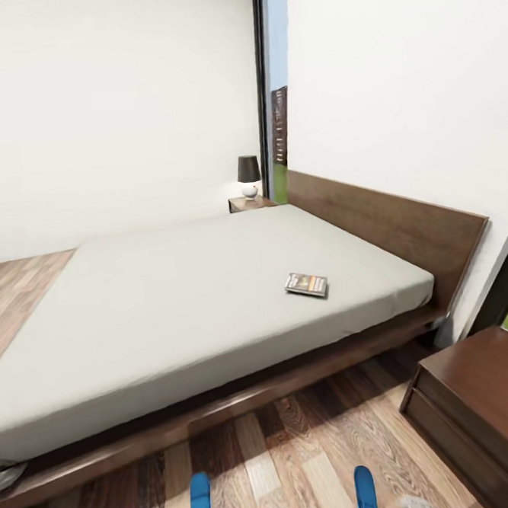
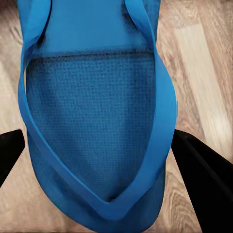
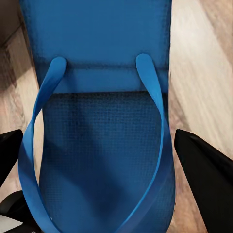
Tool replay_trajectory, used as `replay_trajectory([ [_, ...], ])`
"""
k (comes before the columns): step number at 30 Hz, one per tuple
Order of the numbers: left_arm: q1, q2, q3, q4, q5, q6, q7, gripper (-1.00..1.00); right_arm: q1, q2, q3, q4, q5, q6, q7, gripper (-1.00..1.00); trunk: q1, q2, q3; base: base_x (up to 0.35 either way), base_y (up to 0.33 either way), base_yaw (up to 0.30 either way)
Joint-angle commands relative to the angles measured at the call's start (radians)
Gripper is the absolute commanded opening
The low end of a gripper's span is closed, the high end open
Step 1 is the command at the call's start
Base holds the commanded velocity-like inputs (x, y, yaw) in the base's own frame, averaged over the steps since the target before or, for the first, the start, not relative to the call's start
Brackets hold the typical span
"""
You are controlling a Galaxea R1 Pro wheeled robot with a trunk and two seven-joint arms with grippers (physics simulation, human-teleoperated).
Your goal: In the bedroom, move the book from the bed onto either nightstand, and place the two sandals side by side next to the bed.
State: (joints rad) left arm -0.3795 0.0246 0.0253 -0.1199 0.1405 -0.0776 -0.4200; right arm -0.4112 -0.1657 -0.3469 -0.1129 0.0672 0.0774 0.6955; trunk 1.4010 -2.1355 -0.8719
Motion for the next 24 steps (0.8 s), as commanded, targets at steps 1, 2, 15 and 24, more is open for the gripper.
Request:
replay_trajectory([
  [1,-0.001,0.000,0.002,0.002,0.005,-0.001,-0.005,-1.00,0.000,0.000,-0.009,-0.002,0.006,0.009,0.006,-1.00,0.000,0.000,-0.001,-0.055,0.000,0.277],
  [2,-0.001,0.000,0.002,0.002,0.005,-0.001,-0.005,-1.00,0.000,0.000,-0.009,-0.002,0.006,0.009,0.006,-1.00,0.000,0.000,-0.001,-0.035,0.000,0.277],
  [15,-0.001,0.000,0.002,0.002,0.006,-0.001,-0.005,-1.00,0.000,0.000,-0.009,-0.002,0.006,0.009,0.006,-1.00,0.000,0.000,-0.001,-0.004,0.000,0.277],
  [24,-0.001,0.000,0.002,0.002,0.006,-0.001,-0.005,-1.00,0.000,0.000,-0.009,-0.002,0.006,0.009,0.006,-1.00,0.000,0.000,-0.001,0.000,0.000,0.277],
])
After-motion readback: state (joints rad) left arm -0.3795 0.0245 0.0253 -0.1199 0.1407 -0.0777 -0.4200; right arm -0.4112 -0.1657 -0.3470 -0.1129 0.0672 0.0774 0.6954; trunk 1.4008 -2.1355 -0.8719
